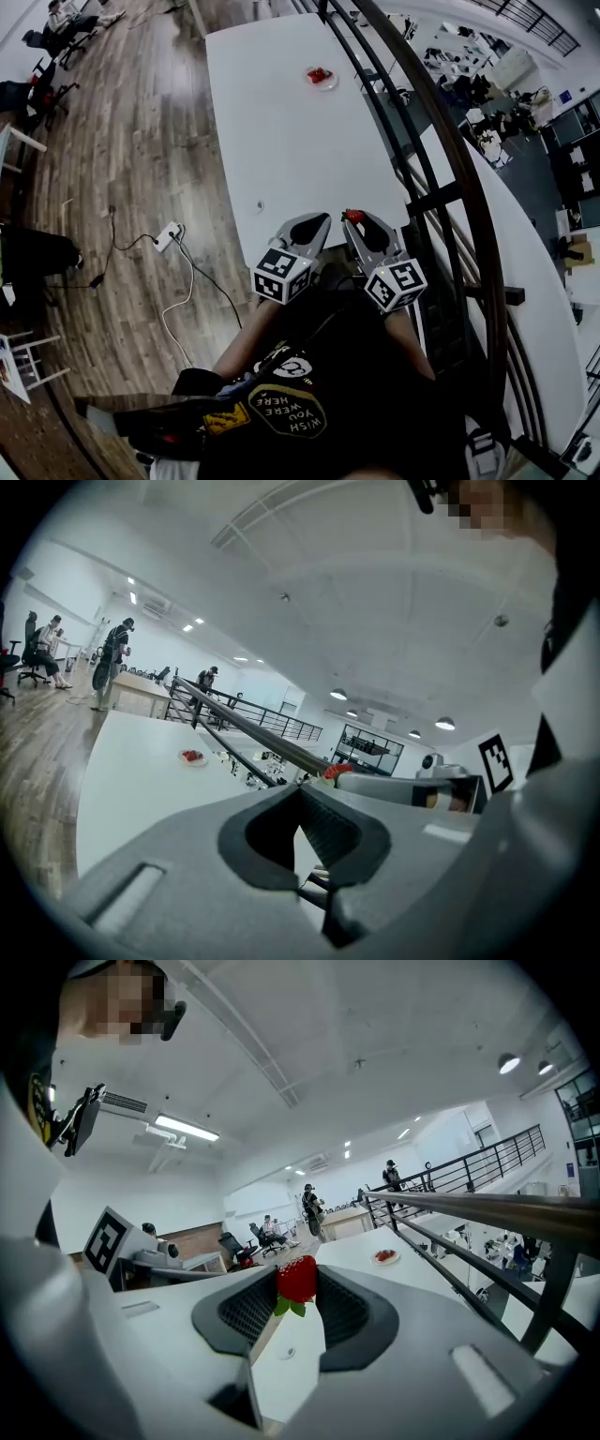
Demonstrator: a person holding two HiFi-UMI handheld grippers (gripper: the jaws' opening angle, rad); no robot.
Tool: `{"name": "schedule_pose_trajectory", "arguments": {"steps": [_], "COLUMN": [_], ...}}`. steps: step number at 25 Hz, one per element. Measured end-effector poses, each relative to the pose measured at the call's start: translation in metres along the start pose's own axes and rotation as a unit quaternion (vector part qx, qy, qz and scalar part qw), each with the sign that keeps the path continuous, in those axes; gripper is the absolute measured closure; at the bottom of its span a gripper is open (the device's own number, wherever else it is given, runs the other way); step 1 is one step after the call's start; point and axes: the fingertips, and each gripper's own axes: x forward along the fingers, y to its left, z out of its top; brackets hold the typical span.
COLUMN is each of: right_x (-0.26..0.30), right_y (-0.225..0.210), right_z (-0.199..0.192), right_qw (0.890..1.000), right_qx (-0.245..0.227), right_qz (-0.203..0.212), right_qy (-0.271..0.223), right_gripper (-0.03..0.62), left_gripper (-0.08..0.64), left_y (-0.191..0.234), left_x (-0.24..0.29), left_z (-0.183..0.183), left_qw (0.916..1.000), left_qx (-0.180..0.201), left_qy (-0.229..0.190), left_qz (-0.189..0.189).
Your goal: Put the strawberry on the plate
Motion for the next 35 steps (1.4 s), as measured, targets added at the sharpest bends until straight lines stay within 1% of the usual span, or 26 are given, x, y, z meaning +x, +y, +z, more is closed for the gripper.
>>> {"name": "schedule_pose_trajectory", "arguments": {"steps": [6,10,13,17,19,24,28,31,35], "right_x": [0.028,0.046,0.058,0.071,0.075,0.09,0.102,0.109,0.123], "right_y": [-0.014,-0.02,-0.038,-0.059,-0.074,-0.111,-0.135,-0.155,-0.171], "right_z": [-0.001,0.008,0.01,0.027,0.035,0.046,0.045,0.053,0.057], "right_qw": [1.0,1.0,1.0,0.999,0.999,0.998,0.997,0.997,0.997], "right_qx": [0.01,0.006,0.003,0.002,0.003,0.012,0.009,0.007,0.012], "right_qz": [-0.003,0.01,0.014,0.034,0.038,0.053,0.068,0.072,0.069], "right_qy": [0.016,0.016,0.02,0.012,0.011,0.019,0.035,0.038,0.038], "right_gripper": [0.462,0.462,0.462,0.462,0.462,0.462,0.462,0.462,0.462], "left_gripper": [0.557,0.557,0.557,0.557,0.557,0.557,0.557,0.557,0.557], "left_y": [0.027,0.043,0.052,0.054,0.053,0.064,0.072,0.074,0.086], "left_x": [0.013,0.023,0.038,0.062,0.076,0.11,0.133,0.151,0.164], "left_z": [0.011,0.018,0.025,0.036,0.042,0.049,0.052,0.057,0.052], "left_qw": [0.9998,0.9995,0.9992,0.9991,0.9989,0.9974,0.9956,0.9952,0.995], "left_qx": [-0.019,-0.023,-0.025,-0.015,-0.012,-0.021,-0.03,-0.032,-0.034], "left_qy": [-0.003,-0.009,-0.013,-0.013,-0.013,-0.002,-0.007,-0.002,0.013], "left_qz": [0.007,0.018,0.029,0.037,0.043,0.07,0.088,0.092,0.093]}}
